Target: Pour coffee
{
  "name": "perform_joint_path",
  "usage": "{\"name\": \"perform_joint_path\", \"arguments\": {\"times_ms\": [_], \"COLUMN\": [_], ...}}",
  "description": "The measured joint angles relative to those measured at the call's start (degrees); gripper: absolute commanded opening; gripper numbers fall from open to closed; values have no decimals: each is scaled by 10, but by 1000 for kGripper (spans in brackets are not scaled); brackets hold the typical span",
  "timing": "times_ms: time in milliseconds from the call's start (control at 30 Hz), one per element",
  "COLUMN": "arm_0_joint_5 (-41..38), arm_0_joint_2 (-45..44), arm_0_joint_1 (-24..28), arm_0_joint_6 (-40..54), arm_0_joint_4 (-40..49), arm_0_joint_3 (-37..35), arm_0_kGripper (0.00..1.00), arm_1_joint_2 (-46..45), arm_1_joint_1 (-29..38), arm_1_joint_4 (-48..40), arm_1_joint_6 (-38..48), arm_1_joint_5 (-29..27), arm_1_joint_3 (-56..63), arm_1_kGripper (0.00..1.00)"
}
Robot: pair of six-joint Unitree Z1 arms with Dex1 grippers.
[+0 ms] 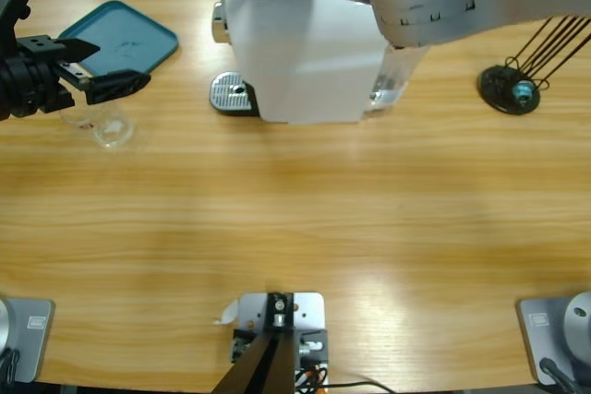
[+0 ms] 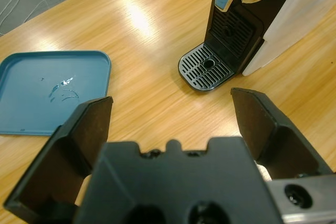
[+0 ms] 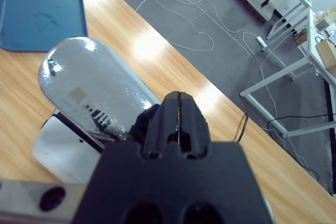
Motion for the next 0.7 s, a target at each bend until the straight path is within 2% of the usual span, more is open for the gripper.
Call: {"name": "perform_joint_path", "arguments": {"times_ms": [333, 700], "arm_0_joint_5": [0, 0], "arm_0_joint_2": [0, -1], "arm_0_joint_1": [0, 0], "arm_0_joint_6": [0, 0], "arm_0_joint_4": [0, 0], "arm_0_joint_3": [0, 4], "arm_0_kGripper": [1000, 1000], "arm_1_joint_2": [0, 0], "arm_1_joint_1": [0, 0], "arm_1_joint_4": [-45, -49], "arm_1_joint_6": [17, 26], "arm_1_joint_5": [0, 1], "arm_1_joint_3": [31, 35], "arm_1_kGripper": [0, 0]}}
